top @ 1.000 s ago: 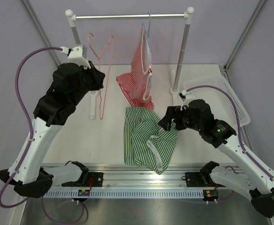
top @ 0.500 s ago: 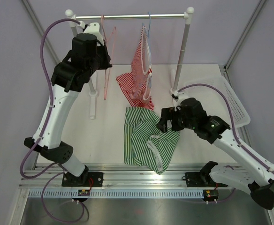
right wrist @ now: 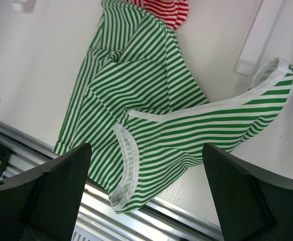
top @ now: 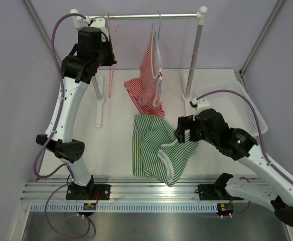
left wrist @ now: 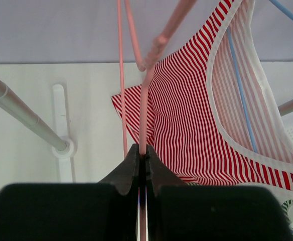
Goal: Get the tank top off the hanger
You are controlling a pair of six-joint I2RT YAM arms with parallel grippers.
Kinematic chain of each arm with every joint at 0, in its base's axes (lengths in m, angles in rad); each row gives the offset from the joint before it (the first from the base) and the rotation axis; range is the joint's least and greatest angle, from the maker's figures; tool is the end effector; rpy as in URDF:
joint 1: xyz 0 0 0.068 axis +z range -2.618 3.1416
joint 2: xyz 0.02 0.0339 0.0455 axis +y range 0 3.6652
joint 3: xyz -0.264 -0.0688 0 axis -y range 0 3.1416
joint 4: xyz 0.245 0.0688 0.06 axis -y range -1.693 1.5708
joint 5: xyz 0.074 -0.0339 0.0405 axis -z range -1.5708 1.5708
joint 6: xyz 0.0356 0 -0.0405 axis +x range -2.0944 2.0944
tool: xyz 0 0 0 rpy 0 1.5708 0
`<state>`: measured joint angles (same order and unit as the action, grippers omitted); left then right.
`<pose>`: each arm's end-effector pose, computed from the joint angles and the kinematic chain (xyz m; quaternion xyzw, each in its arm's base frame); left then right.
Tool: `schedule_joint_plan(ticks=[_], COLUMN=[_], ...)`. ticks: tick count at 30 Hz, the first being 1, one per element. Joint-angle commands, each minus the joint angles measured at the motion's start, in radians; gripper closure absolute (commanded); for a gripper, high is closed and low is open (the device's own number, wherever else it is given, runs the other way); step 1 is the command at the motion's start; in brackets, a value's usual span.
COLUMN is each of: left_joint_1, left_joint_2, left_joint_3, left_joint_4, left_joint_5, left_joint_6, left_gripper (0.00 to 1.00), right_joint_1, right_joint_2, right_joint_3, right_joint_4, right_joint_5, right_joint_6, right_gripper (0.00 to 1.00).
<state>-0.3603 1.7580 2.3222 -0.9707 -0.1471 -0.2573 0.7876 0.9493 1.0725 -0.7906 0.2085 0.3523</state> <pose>0.3241 -0.1165 0.5114 0.0025 0.8340 -0.1082 0.5410 0.1375 0.1277 0.3504 -0.1489 0.8835 0.1554 0.4160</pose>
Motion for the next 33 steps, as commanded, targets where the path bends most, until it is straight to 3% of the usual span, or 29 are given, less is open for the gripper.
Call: schedule_joint_plan(ticks=[1, 10, 17, 23, 27, 30, 31, 32, 33], left_joint_1=[0.011, 0.015, 0.055, 0.055, 0.055, 0.055, 0.055, 0.055, 0.055], left_joint_2=[0.017, 0.034, 0.100, 0.078, 0.035, -0.038, -0.066, -0.090, -0.147], left_joint_3=[0.048, 0.049, 0.068, 0.020, 0.006, -0.059, -0.082, -0.139, -0.167], left_joint_4=[0.102, 0.145, 0.152, 0.159, 0.145, 0.144, 0.144, 0.145, 0.147], left_joint_5=[0.052, 0.060, 0.093, 0.104, 0.118, 0.124, 0.124, 0.115, 0.106], left_joint_6=[0.041, 0.044, 0.012, 0.004, -0.010, -0.030, -0.034, -0.043, -0.046], left_gripper=[1.00, 1.00, 1.00, 0.88, 0.64, 0.38, 0.23, 0.01, 0.01], right_joint_1=[0.007, 0.007, 0.007, 0.039, 0.090, 0.133, 0.143, 0.153, 0.165], right_joint_2=[-0.047, -0.035, 0.074, 0.164, 0.235, 0.316, 0.354, 0.373, 0.391], right_joint_3=[-0.002, -0.072, -0.082, -0.111, -0.112, -0.097, -0.091, -0.092, -0.091], right_joint_4=[0.045, 0.109, 0.133, 0.165, 0.194, 0.209, 0.214, 0.232, 0.243], right_joint_5=[-0.078, -0.196, -0.304, -0.308, -0.273, -0.215, -0.154, -0.138, -0.124], right_joint_6=[-0.041, -0.061, -0.070, -0.061, -0.047, -0.024, -0.015, -0.006, 0.011], right_gripper=[0.00, 0.00, 0.00, 0.00, 0.00, 0.01, 0.01, 0.01, 0.01])
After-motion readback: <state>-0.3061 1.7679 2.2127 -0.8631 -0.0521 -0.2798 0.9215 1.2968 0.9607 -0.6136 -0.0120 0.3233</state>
